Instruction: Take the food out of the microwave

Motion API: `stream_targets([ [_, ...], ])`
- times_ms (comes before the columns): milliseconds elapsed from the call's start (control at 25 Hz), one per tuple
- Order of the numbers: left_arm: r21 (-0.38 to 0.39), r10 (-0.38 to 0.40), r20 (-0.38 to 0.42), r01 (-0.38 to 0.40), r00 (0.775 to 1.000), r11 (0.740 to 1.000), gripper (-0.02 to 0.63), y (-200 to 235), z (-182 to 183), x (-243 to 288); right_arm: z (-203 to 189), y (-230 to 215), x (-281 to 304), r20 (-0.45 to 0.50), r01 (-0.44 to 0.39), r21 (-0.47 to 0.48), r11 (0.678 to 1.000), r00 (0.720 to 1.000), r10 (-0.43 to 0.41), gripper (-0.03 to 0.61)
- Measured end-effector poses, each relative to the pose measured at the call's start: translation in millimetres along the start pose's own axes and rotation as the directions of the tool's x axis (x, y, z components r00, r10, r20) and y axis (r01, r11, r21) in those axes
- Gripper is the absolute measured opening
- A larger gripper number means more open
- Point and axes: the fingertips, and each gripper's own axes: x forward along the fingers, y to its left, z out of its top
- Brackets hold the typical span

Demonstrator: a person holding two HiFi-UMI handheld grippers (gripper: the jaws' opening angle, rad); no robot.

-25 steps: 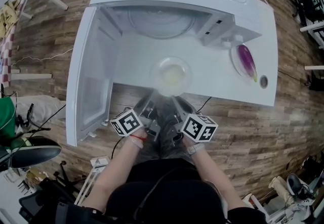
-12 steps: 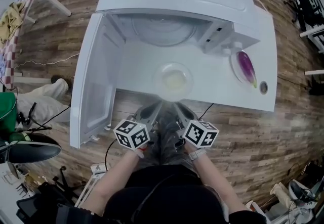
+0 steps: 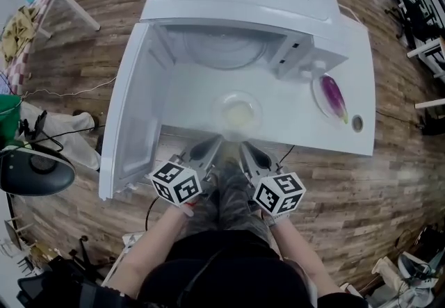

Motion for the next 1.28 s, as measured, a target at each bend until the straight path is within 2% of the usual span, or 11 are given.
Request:
stream_targets([
  [160,0.023,-0.015,0.02,0.014,1.0,1.0,0.009,-8,9,-2,14,11,-7,0.025,-0.007,-0.12,0.993,1.0,0.01,0.021],
  [360,0.044,-0.028,0.055,0.026,0.998,0.999,0.009,-16,20,-10,23,21,-17,0.052,-0.014,-0.185,0.983,0.998,0.024,0.02],
  [680,0.084,-0.055,0.097,0.047,0.994,0.995,0.009,-28,32,-16,35,33,-28,0.1,-0.02,-0.219,0.976,0.994,0.042,0.019],
  [1280,0.1,-0.086,0.124,0.074,0.989,0.992,0.009,-47,36,-40,33,58,-49,0.139,-0.02,-0.259,0.966,0.989,0.058,0.018],
])
